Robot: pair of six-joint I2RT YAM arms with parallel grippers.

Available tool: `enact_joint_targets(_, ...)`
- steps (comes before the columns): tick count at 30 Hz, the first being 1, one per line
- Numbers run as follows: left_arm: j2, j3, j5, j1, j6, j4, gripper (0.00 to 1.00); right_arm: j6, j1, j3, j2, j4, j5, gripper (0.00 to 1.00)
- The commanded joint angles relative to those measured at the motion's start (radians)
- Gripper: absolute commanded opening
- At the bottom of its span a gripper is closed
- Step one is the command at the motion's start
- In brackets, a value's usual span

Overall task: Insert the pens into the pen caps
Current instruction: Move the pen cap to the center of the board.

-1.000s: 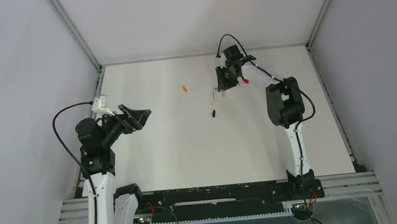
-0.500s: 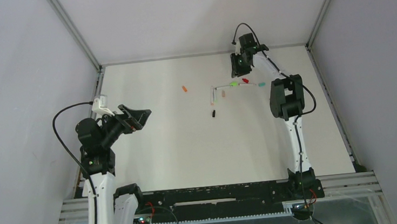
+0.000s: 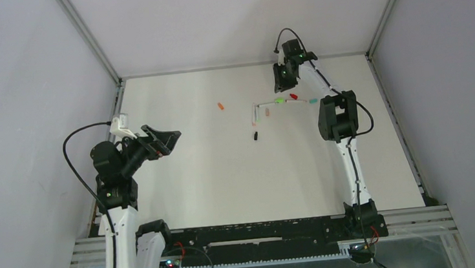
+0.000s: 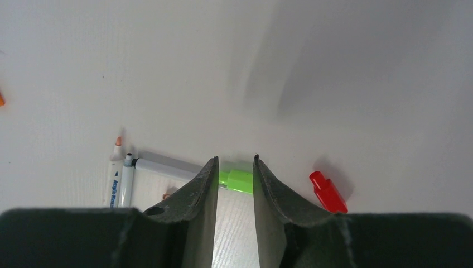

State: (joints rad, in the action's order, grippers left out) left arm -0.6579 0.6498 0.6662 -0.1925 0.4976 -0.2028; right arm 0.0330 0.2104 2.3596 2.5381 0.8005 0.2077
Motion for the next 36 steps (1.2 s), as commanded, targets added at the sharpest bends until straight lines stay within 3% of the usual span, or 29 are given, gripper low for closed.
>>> enact_joint_targets(1,0.011,-0.015,0.019,-0.010,0.006,0.022,1.00,0.035,0.006,0.025,0.011,0.026,0.007,0.34)
enact_joint_targets(23,0.005,-0.016,0.016,-0.011,0.005,0.022,1.00,0.096,0.003,0.015,0.051,0.065,0.022,0.29)
enact_joint_targets(36,0.016,-0.017,0.018,-0.011,0.005,0.023,1.00,0.067,0.031,-0.294,-0.126,0.014,0.065,0.26)
